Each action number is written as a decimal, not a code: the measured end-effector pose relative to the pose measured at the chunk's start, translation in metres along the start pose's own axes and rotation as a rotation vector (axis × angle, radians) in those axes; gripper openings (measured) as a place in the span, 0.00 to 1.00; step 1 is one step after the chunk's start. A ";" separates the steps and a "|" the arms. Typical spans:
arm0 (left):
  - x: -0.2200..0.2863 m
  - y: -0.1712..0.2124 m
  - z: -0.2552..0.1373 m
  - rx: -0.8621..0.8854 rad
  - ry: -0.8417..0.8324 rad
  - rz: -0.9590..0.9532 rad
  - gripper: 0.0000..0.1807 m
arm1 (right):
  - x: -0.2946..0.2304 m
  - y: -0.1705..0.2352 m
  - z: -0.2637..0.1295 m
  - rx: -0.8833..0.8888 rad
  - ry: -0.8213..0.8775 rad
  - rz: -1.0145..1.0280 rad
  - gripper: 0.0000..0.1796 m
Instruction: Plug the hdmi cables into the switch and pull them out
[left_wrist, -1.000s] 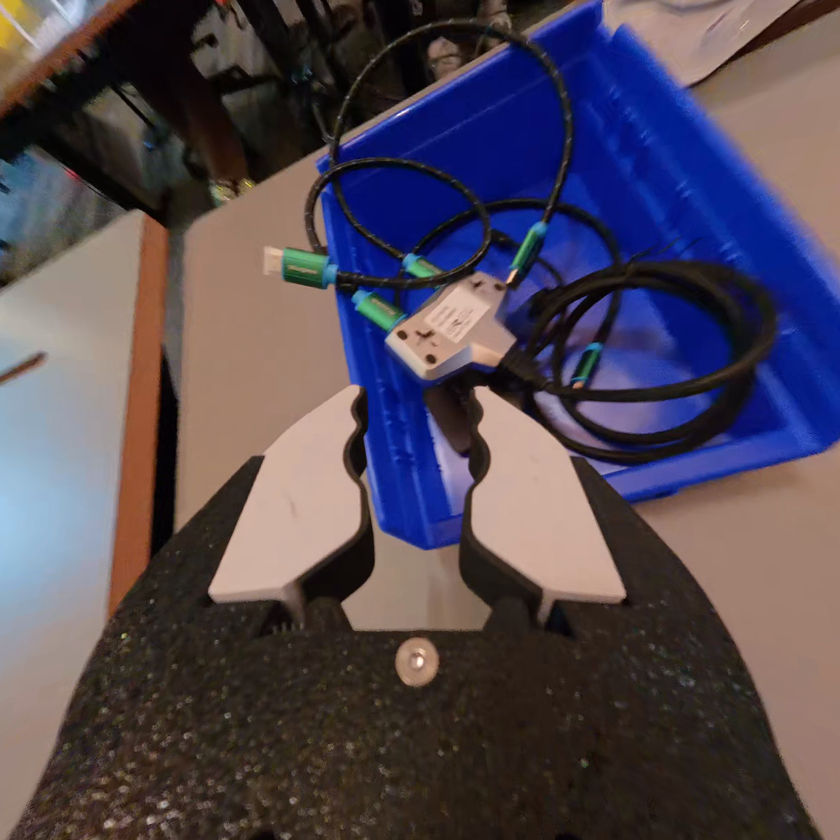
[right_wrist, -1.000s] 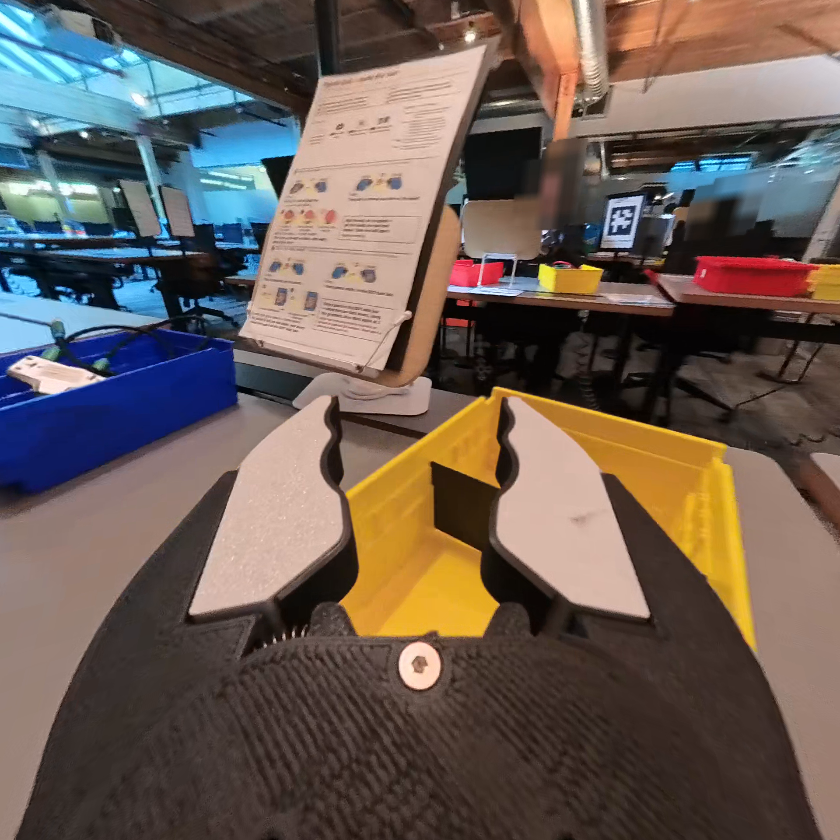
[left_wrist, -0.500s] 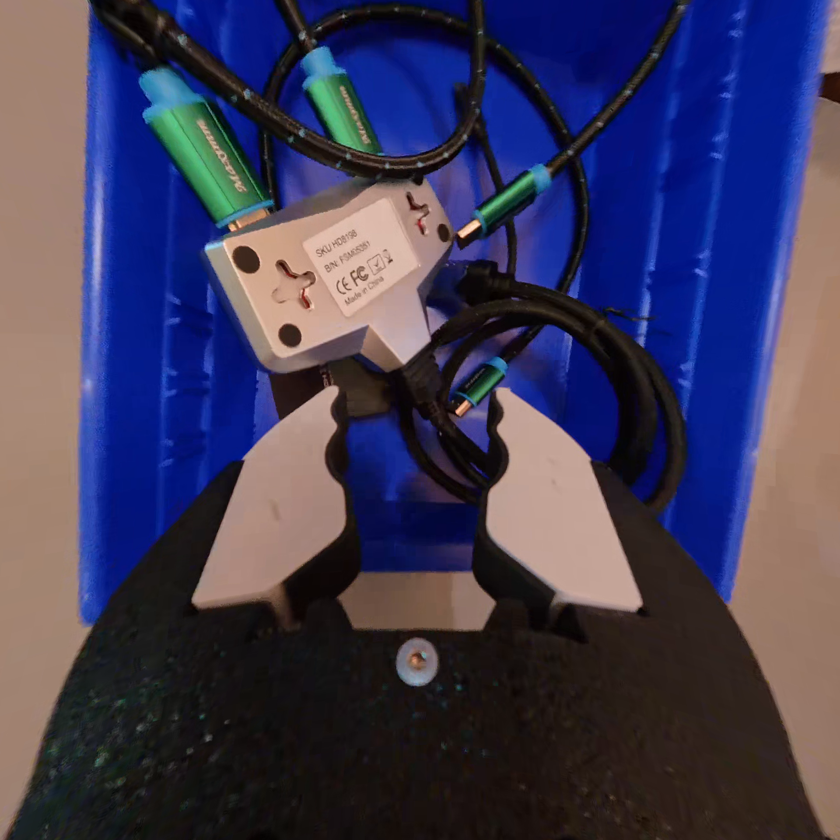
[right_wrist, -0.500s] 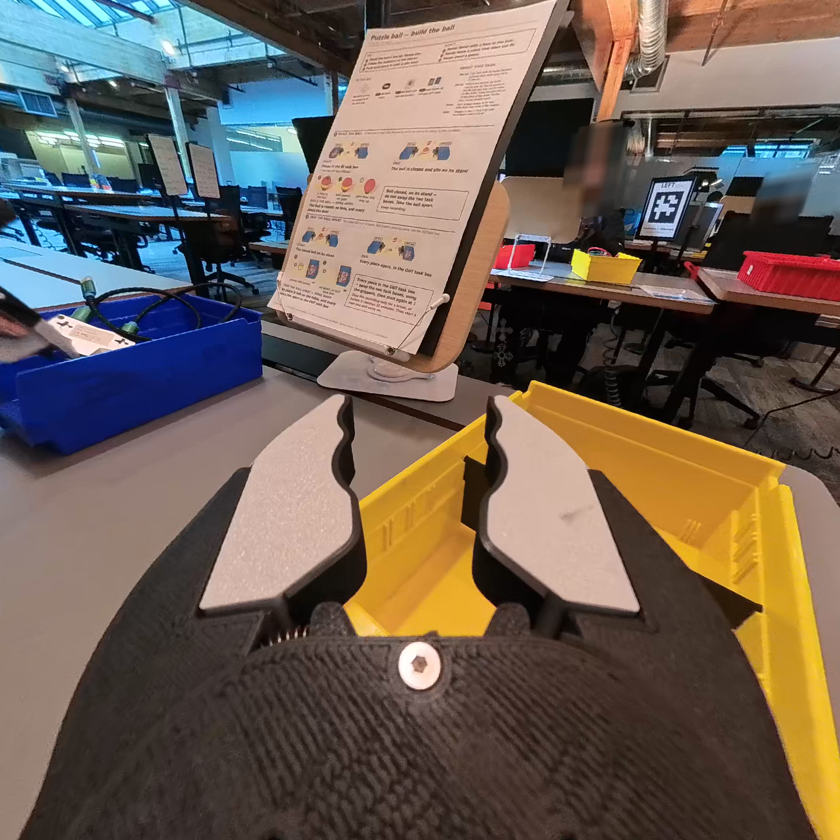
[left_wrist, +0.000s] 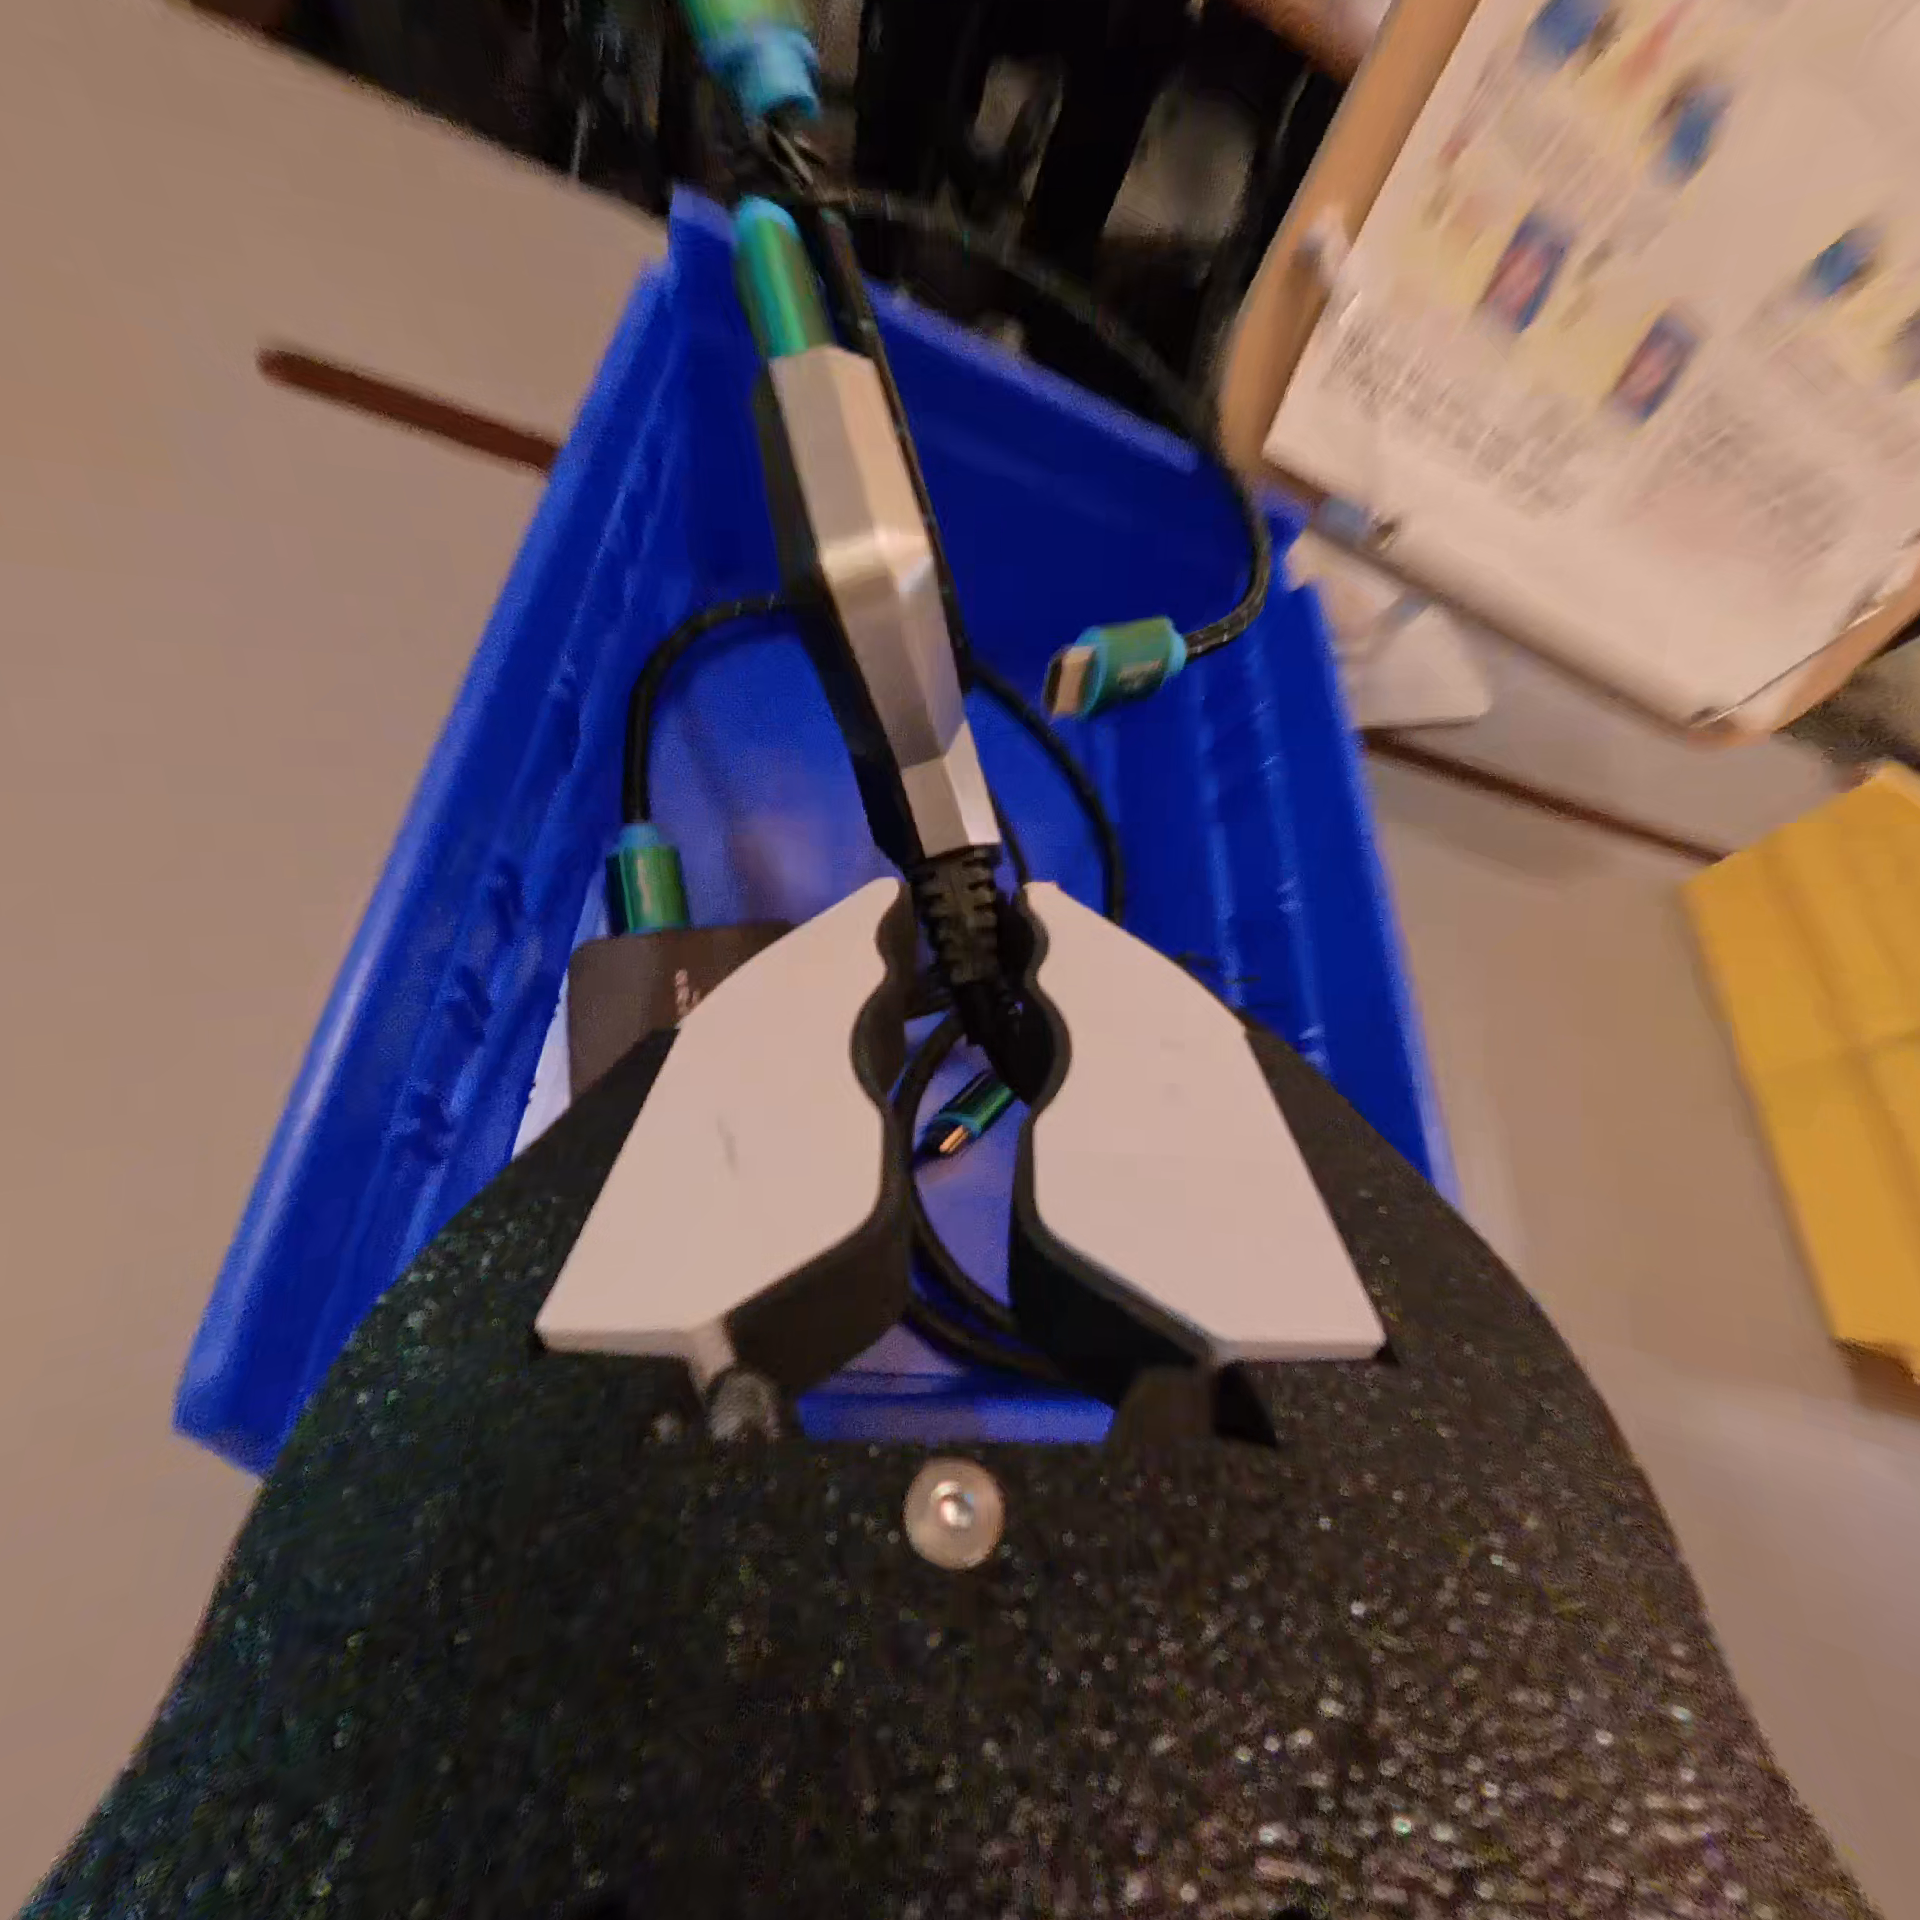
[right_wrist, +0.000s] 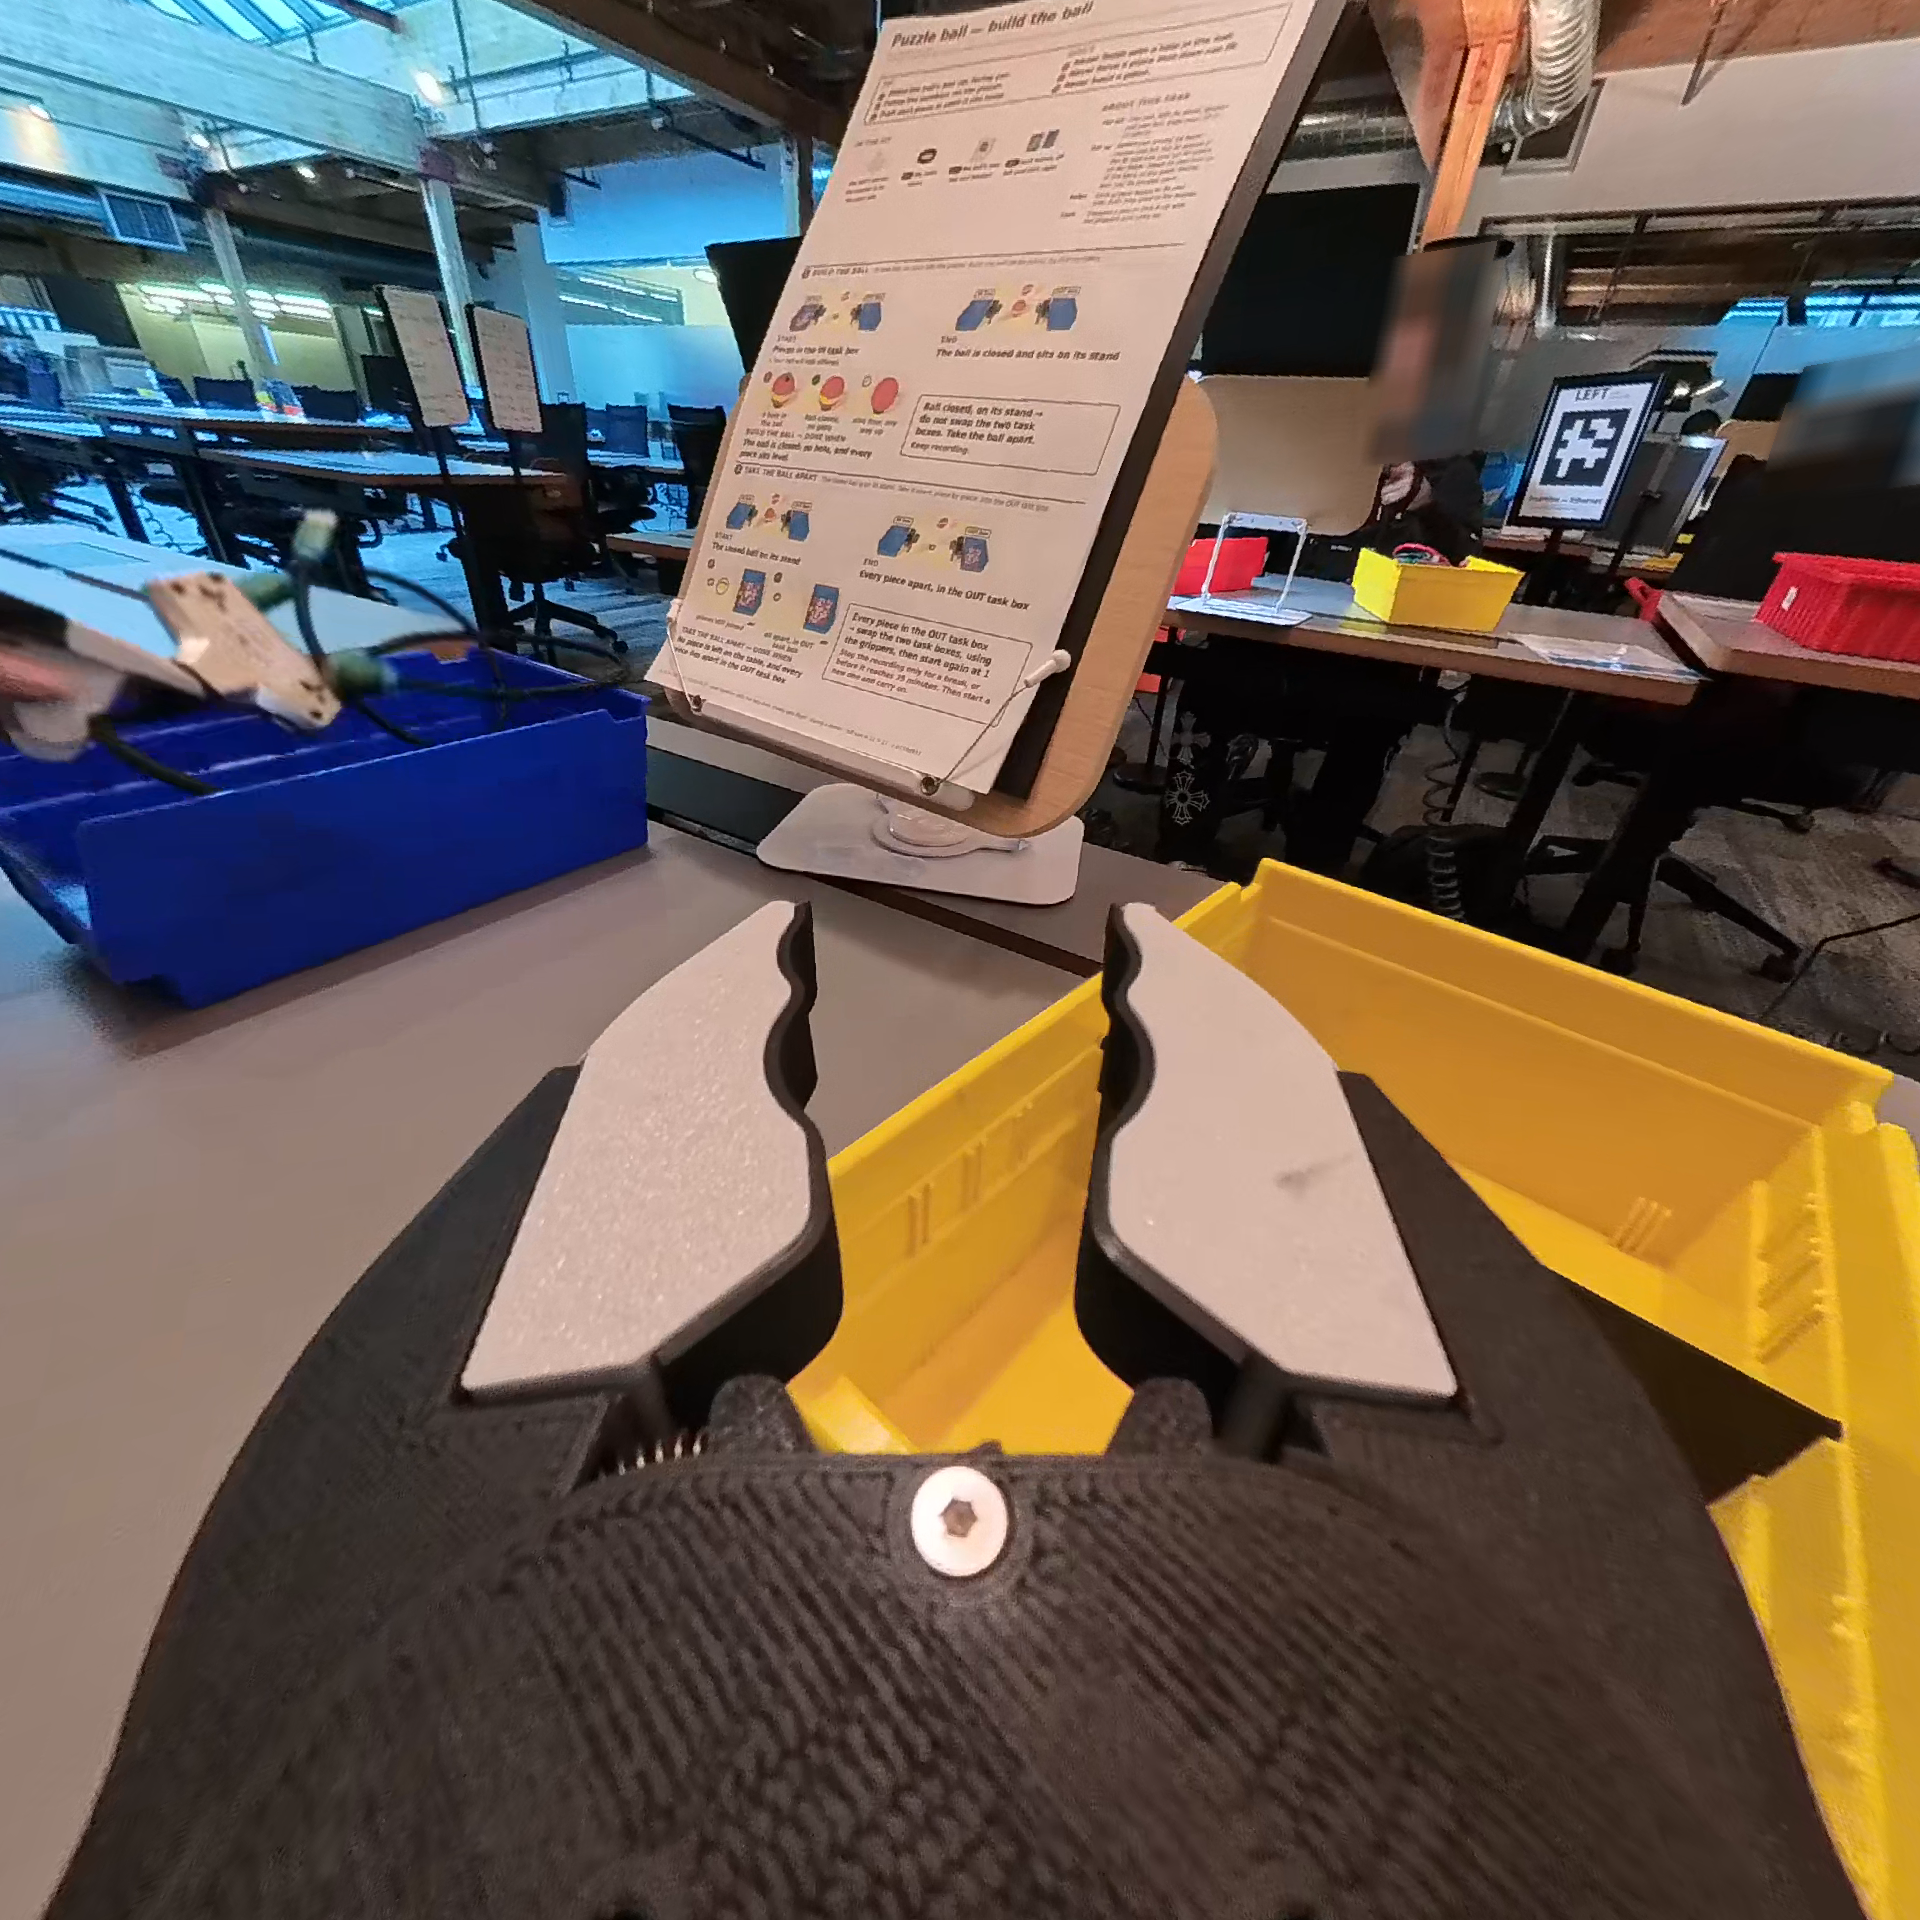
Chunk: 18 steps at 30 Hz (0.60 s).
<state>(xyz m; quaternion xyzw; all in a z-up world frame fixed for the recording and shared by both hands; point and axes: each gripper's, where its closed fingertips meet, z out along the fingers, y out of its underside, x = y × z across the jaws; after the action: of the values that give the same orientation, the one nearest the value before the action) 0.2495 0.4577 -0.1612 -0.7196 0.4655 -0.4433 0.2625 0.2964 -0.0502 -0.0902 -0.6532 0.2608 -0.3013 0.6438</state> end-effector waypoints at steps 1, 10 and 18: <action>0.004 -0.006 -0.007 0.033 0.021 0.007 0.09 | -0.001 0.000 0.001 -0.001 -0.004 0.001 0.30; 0.073 -0.066 -0.062 0.265 -0.022 0.519 0.07 | -0.027 -0.008 0.005 0.016 -0.061 -0.031 0.29; 0.189 -0.106 -0.133 0.535 -0.218 1.205 0.07 | -0.069 -0.050 -0.010 0.131 -0.203 -0.124 0.29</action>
<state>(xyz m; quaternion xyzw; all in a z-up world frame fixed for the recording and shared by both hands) 0.2110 0.3371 0.0594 -0.2842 0.6309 -0.2442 0.6794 0.2397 -0.0044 -0.0440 -0.6517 0.1333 -0.2892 0.6884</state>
